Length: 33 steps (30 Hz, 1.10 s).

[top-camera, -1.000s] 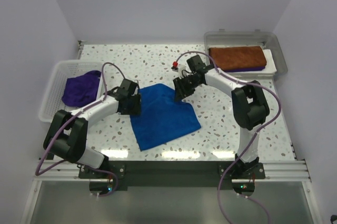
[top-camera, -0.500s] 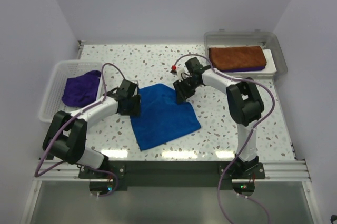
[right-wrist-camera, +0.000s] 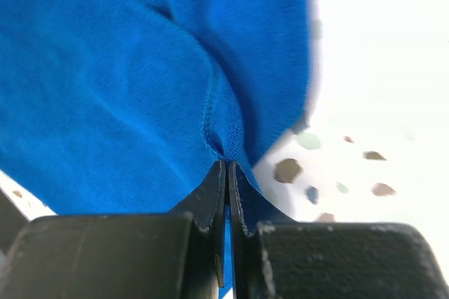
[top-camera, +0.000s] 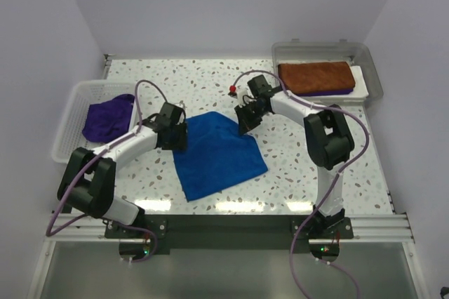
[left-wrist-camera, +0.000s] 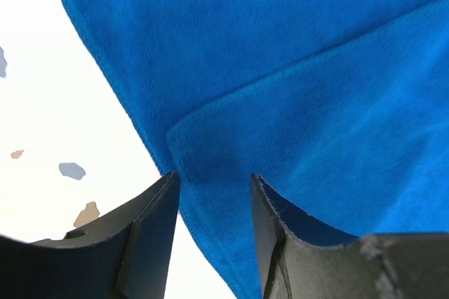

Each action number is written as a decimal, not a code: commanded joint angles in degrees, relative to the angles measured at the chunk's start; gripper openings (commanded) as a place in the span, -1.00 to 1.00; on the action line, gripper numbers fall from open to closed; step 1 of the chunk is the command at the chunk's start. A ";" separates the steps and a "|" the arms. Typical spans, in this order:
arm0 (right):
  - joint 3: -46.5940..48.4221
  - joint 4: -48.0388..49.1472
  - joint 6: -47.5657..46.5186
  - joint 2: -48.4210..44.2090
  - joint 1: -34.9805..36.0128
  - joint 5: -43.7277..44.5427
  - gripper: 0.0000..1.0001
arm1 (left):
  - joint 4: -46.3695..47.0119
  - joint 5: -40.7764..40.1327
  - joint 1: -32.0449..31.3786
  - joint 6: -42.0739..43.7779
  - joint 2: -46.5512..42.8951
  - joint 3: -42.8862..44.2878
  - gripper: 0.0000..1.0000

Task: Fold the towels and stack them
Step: Flatten out the crumpled towel

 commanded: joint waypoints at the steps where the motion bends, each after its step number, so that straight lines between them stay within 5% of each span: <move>1: -0.48 3.73 3.45 -5.25 -0.92 6.00 -1.00 | 0.86 -1.26 0.90 1.73 1.18 3.60 -0.02; 13: -2.95 5.85 4.60 -4.56 -0.93 5.84 -1.00 | 2.27 -2.32 1.60 0.15 8.39 6.24 -0.28; 33: -3.91 6.90 4.96 -4.56 -0.93 3.64 -1.00 | 0.77 -7.42 1.60 -1.87 10.85 6.68 -0.22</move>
